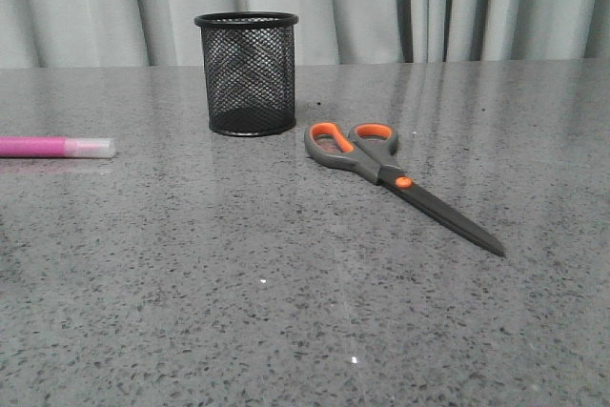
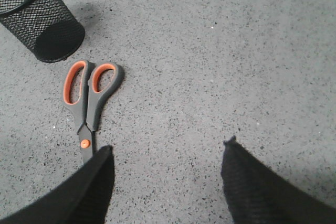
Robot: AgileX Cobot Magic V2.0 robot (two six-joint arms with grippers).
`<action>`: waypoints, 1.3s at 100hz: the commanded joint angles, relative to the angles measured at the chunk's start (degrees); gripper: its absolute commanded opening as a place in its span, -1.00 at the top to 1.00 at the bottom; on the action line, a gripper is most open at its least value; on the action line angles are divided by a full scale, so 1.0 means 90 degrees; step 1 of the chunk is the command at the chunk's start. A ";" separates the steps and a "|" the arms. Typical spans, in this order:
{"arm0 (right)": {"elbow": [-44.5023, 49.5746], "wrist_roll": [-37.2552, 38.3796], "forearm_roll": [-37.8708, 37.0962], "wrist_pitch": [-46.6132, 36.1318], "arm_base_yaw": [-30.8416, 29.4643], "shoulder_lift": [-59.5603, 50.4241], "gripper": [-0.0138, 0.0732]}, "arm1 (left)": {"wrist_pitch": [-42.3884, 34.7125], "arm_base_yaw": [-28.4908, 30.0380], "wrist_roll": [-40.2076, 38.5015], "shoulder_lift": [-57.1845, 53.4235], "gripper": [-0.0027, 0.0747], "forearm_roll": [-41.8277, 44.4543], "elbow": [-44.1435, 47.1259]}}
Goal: Put pen and scissors into bin
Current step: 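Lower the left gripper over the pink highlighter and close on it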
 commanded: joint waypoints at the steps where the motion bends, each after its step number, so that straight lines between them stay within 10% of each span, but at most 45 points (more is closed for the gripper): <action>1: -0.0308 -0.0219 0.0058 -0.0198 -0.0035 -0.0001 -0.29 | -0.0420 -0.0049 0.0347 0.0269 -0.21 -0.0307 -0.0300; 69: -0.0349 -0.0472 0.0058 -0.0119 -0.0029 -0.0001 -0.29 | 0.1779 -0.0049 0.6684 0.4601 -0.08 -0.1129 -0.2984; 130: -0.0349 -0.0550 0.0058 -0.0119 -0.0029 -0.0001 -0.29 | 0.1840 -0.0049 0.8030 0.6035 -0.08 -0.0958 -0.3590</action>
